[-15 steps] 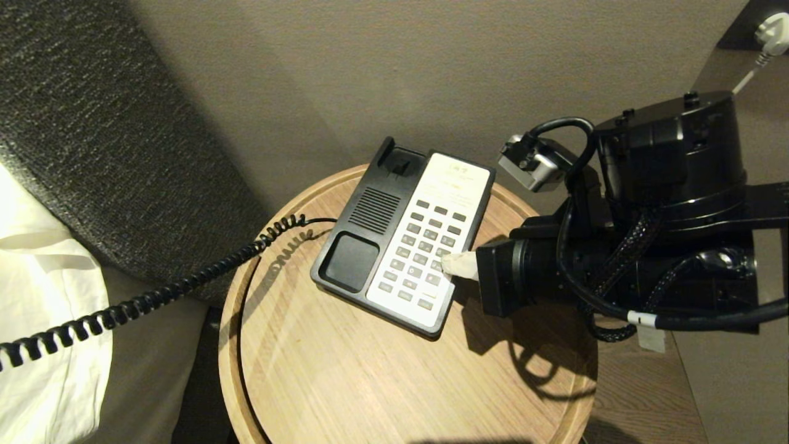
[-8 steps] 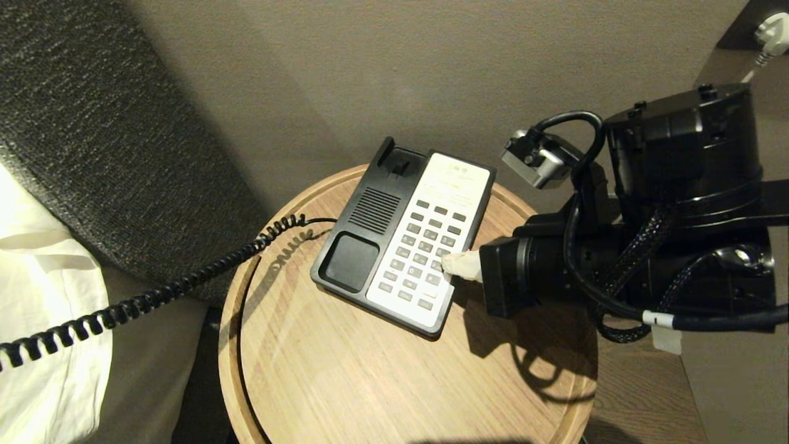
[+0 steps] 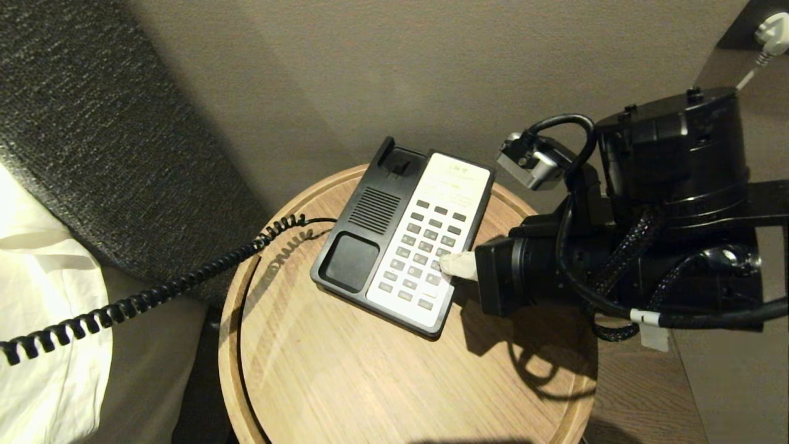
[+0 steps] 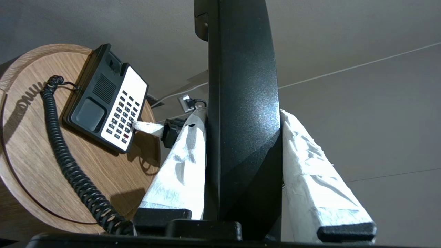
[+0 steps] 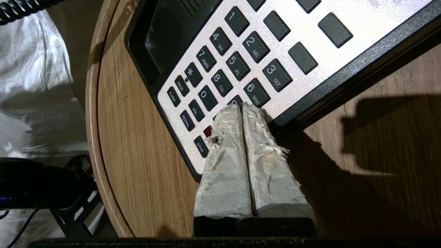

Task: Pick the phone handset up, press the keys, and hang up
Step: Dial the number

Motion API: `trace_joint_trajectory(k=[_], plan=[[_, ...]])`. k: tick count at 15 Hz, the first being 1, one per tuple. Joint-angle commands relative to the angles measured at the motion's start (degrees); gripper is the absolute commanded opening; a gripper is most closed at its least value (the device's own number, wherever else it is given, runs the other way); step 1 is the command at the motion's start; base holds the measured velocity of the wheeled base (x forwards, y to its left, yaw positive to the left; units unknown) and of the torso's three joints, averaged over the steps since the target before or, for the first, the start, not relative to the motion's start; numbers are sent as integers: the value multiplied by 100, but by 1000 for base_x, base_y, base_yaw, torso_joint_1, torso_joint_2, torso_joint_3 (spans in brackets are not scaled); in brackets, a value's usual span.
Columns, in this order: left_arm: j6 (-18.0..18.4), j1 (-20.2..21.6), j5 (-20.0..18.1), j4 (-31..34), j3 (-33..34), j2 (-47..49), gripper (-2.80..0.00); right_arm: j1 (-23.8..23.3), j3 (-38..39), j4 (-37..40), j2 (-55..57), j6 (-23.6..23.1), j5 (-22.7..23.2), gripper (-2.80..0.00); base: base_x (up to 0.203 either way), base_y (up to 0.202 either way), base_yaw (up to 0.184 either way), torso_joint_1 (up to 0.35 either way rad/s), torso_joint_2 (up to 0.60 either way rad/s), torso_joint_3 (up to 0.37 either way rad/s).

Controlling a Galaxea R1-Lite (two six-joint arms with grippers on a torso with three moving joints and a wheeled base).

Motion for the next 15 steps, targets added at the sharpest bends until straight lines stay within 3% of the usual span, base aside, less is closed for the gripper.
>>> trace_joint_trajectory(k=[1, 5, 15], plan=[[-27, -2, 3, 13, -8, -1, -280, 2, -5, -2, 91, 15, -11, -280, 0, 0, 0, 0, 0, 0], [-18, -11, 3, 13, -25, -2, -280, -7, 100, -319, 214, -11, -38, -280, 0, 0, 0, 0, 0, 0], [-51, -20, 20, 13, 58, -86, -280, 173, 63, -293, 11, -20, -47, -280, 0, 0, 0, 0, 0, 0]])
